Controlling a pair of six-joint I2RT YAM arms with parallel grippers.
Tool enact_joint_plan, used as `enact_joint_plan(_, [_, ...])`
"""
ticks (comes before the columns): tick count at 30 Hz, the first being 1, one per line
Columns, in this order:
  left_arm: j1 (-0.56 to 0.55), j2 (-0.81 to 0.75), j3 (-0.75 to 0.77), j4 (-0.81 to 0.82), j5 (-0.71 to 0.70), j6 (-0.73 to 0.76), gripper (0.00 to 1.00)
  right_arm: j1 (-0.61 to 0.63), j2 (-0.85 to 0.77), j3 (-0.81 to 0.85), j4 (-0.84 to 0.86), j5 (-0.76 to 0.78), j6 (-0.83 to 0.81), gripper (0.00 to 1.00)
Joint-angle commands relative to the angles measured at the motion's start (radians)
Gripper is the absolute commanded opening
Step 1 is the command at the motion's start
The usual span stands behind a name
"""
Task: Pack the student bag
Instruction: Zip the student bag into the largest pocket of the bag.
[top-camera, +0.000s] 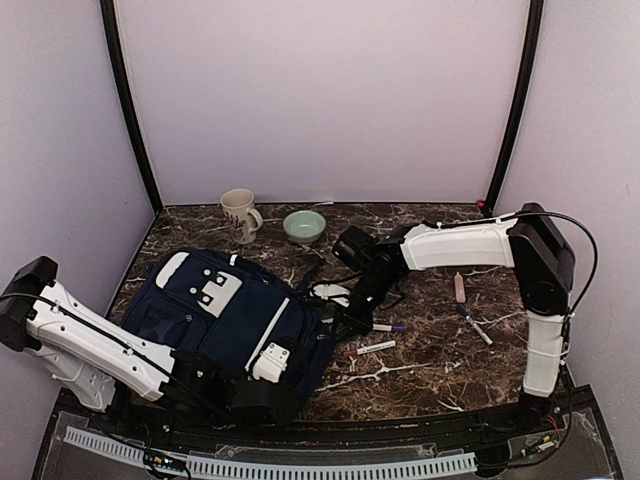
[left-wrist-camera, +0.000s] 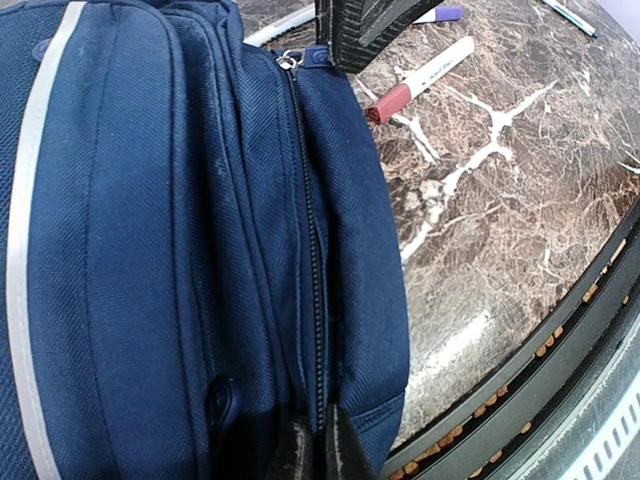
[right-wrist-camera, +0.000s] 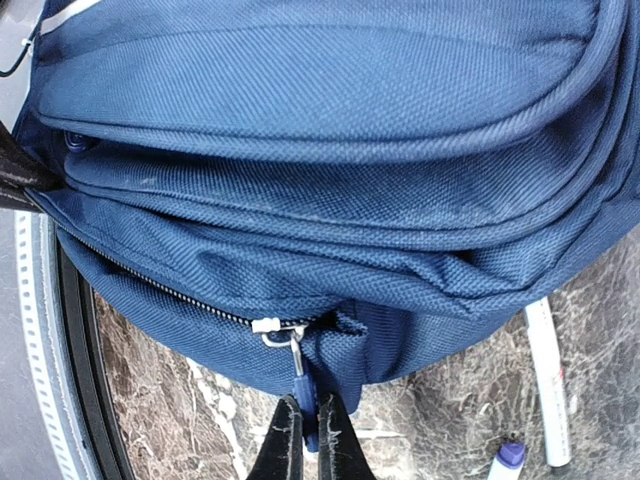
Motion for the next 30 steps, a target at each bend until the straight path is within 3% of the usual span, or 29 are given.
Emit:
enact_joint_plan(1, [-0.08,-0.047,-0.052,-0.308,0.158,-0.06,0.0,-0.111,-0.02,0.064,0.073,0.302,-0.013,0.0])
enact_joint_plan(6, [-0.083,-0.058,-0.034,-0.352,0.124,-0.069,0.0,-0.055,-0.047,0.093,-0.099,0.249,-0.123,0.0])
enact_joint_plan(13, [-0.083,-0.041,-0.021,-0.438,0.048,-0.106,0.01,0.112,-0.077,0.163,-0.324,0.257,-0.137,0.0])
enact_joint_plan(16, [-0.091,-0.035,0.005,-0.479,0.01,-0.122,0.31,0.158,-0.064,0.204,-0.368,0.196,-0.109,0.0])
enact_joint_plan(18, [-0.1,-0.026,0.046,-0.478,-0.028,-0.082,0.41,0.186,-0.055,0.217,-0.371,0.153,-0.096,0.0])
enact_joint_plan(23, [-0.099,-0.008,0.136,-0.394,-0.146,0.018,0.49,0.218,-0.036,0.238,-0.36,0.085,-0.072,0.0])
enact_joint_plan(30, [-0.018,-0.135,-0.006,-0.072,-0.145,0.135,0.52,0.22,-0.057,0.241,-0.361,0.037,-0.063,0.0])
